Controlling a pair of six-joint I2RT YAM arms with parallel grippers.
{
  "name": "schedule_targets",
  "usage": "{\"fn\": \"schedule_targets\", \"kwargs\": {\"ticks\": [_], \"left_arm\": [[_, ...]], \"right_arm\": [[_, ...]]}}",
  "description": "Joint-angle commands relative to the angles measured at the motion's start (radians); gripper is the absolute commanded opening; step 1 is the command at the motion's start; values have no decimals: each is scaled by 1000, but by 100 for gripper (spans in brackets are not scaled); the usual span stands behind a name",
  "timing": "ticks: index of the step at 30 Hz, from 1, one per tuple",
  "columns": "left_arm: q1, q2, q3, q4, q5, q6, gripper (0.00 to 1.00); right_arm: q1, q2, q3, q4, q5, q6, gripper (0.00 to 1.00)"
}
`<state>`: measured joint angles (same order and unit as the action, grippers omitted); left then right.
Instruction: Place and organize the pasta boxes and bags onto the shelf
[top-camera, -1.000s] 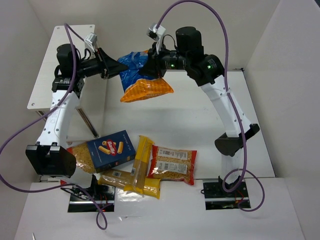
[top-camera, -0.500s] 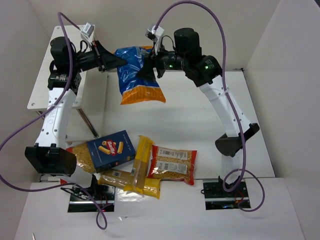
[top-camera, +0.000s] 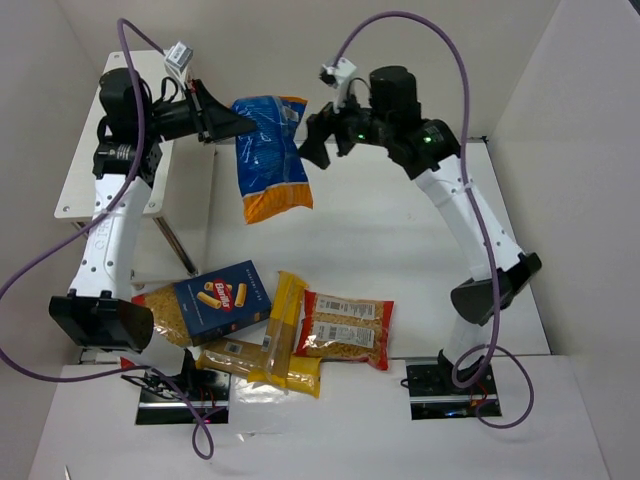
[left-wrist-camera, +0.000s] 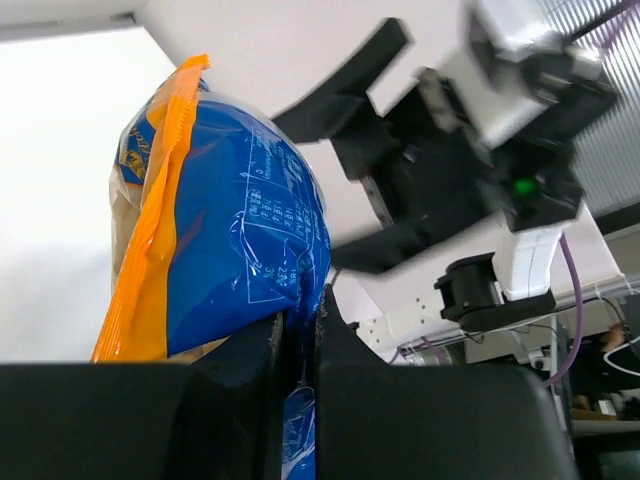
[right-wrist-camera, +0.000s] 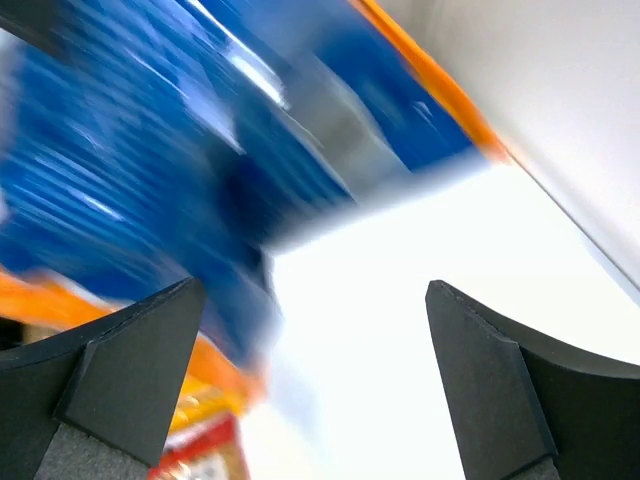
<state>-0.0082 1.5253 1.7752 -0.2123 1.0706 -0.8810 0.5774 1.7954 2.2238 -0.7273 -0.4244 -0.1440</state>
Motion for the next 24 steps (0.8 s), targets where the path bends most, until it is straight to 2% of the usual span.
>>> {"fn": "schedule_targets", "kwargs": {"ticks": [1,3,6,10,14,17,19,24], "left_arm": [[-4,-62,138,88,9,17,0],[-4,-71,190,44,-20,36,0],[32,-96,211,-21,-93,62,0],[106,-149,147,-59,-176,42,0],[154,-218,73,-71,-279,85,0],[175,-251,87,-129,-377,161,0],[175,-274,127,-206,-499,242,0],[175,-364,99,-242,-781,392,0]], "right_arm": [[-140,-138,-117,90,44,-29,100],[-235,-222,-281,117,44,-45,100],[-287,-338,-502,155,128,-97,100],[-355,-471,-737,175,167,-109,100],[-427,-571,-838,164,167,-109,100],[-464,-634,-898,164,167,-109,100],[-491,-671,-928,164,145,-109,100],[-524,-725,-984,155,122,-91,100]]}}
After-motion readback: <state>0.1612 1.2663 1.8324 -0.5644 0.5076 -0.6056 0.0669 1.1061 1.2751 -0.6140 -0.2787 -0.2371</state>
